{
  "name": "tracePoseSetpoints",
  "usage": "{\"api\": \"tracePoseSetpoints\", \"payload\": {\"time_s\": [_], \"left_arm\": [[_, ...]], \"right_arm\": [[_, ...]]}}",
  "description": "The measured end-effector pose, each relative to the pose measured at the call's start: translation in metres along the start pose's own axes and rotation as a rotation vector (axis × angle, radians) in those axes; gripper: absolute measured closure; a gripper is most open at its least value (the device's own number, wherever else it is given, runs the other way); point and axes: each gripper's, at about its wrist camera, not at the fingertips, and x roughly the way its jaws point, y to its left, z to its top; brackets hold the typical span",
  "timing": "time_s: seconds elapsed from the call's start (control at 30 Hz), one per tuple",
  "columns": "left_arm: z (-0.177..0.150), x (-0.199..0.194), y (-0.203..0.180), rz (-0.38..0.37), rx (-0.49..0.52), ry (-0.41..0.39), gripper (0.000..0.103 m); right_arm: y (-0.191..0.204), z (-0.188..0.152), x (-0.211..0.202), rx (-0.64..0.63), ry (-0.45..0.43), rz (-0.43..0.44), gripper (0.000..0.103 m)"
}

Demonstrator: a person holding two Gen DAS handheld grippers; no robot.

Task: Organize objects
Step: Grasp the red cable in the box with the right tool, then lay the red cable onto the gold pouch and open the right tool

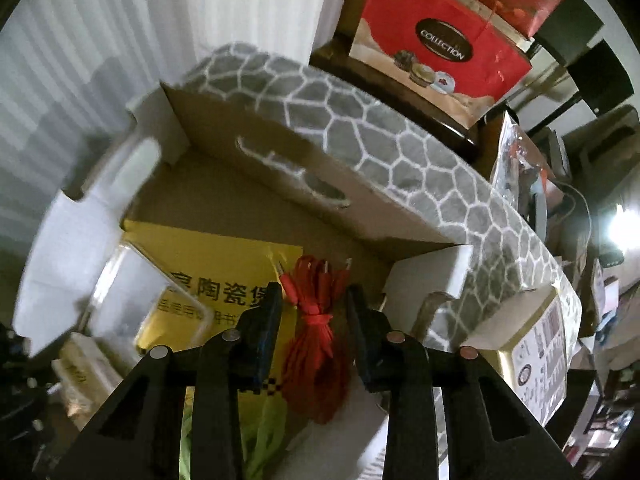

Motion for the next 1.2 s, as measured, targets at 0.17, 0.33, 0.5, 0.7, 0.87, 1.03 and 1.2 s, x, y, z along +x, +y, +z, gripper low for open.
{"api": "tracePoseSetpoints", "payload": {"time_s": [0.17, 0.33, 0.5, 0.7, 0.87, 1.03, 1.2], "left_arm": [[-0.001, 0.000, 0.001, -0.003, -0.001, 0.000, 0.088], [-0.001, 0.000, 0.000, -0.003, -0.001, 0.000, 0.088], [-0.001, 0.002, 0.001, -0.005, -0.007, 0.010, 0.088], [-0.001, 0.000, 0.000, -0.011, -0.013, 0.014, 0.088], [-0.001, 0.000, 0.001, -0.009, -0.014, 0.013, 0.088], [-0.001, 0.000, 0.001, -0.011, -0.015, 0.013, 0.088], [0.000, 0.000, 0.001, -0.012, -0.015, 0.012, 0.088]], "right_arm": [[0.003, -0.004, -0.007, -0.021, -0.045, 0.006, 0.079], [0.013, -0.007, -0.039, -0.061, -0.133, 0.063, 0.081], [0.044, -0.007, -0.064, -0.161, -0.196, 0.162, 0.084], [0.077, -0.013, -0.065, -0.278, -0.203, 0.137, 0.085], [0.085, -0.016, -0.071, -0.325, -0.185, 0.194, 0.084], [0.103, -0.016, -0.061, -0.363, -0.097, 0.273, 0.076], [0.094, -0.015, -0.061, -0.298, -0.101, 0.333, 0.069]]}}
